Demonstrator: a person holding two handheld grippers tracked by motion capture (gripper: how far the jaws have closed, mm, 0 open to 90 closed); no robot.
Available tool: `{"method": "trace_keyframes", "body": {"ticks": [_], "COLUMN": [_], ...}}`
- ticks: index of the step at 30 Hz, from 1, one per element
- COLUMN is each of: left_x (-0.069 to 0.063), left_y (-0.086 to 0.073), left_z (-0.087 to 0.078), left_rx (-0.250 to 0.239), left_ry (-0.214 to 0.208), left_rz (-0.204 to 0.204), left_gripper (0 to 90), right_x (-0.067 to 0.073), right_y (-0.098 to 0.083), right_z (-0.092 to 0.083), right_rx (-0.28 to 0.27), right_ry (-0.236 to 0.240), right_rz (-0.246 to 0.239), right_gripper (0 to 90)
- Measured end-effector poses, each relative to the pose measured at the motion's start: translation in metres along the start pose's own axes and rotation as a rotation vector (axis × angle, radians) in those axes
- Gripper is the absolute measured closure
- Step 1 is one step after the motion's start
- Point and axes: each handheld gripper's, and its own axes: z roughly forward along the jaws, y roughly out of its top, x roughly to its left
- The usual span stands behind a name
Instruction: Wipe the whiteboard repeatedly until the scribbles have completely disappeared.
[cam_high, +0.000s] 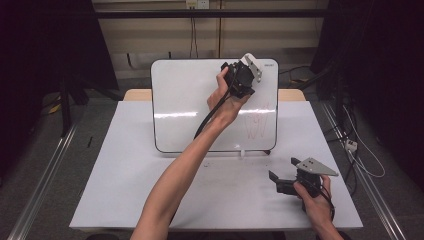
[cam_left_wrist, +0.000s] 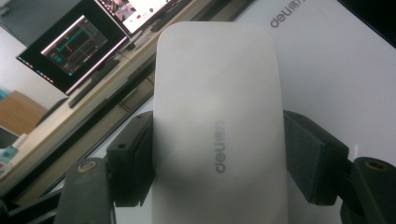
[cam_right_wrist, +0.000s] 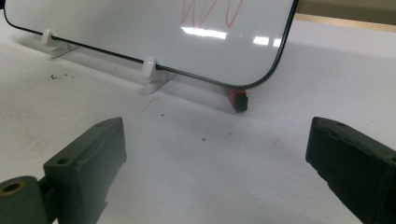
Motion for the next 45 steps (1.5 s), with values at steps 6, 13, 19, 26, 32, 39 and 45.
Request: {"method": "trace_keyframes", "body": {"ticks": [6,13,19,26,32,39,45], "left_x": [-0.005,0.000,-0.004,-0.020,-0.036,-0.057,-0.078], "left_y": [0.002,0.008,0.006,-0.002,-0.011,-0.022,-0.036], "left_z": [0.004,0.006,0.008,0.006,0.002,-0.003,-0.011], "left_rx": [-0.003,-0.042,-0.048,-0.057,-0.072,-0.081,-0.090], "left_ry": [-0.033,-0.026,-0.016,-0.052,-0.079,-0.106,-0.127], "left_rz": [-0.012,-0.044,-0.009,0.046,0.072,0.141,0.185], "left_gripper": [31.0,31.0,31.0,31.0,31.1,31.1,31.0], "right_x": [0.001,-0.001,-0.001,0.000,0.001,0.002,0.002], "right_y": [0.001,0.000,-0.001,0.000,0.000,0.001,0.001], "right_z": [0.000,0.000,-0.001,-0.001,0.000,0.000,0.000], "right_rx": [-0.005,-0.004,-0.001,-0.001,0.002,-0.003,-0.004], "right_ry": [0.002,-0.001,-0.003,-0.001,0.002,0.002,-0.001], "right_rz": [-0.009,0.000,0.003,-0.002,0.003,-0.001,-0.007], "right_gripper": [4.8,4.9,5.0,4.8,4.8,4.7,4.7]}}
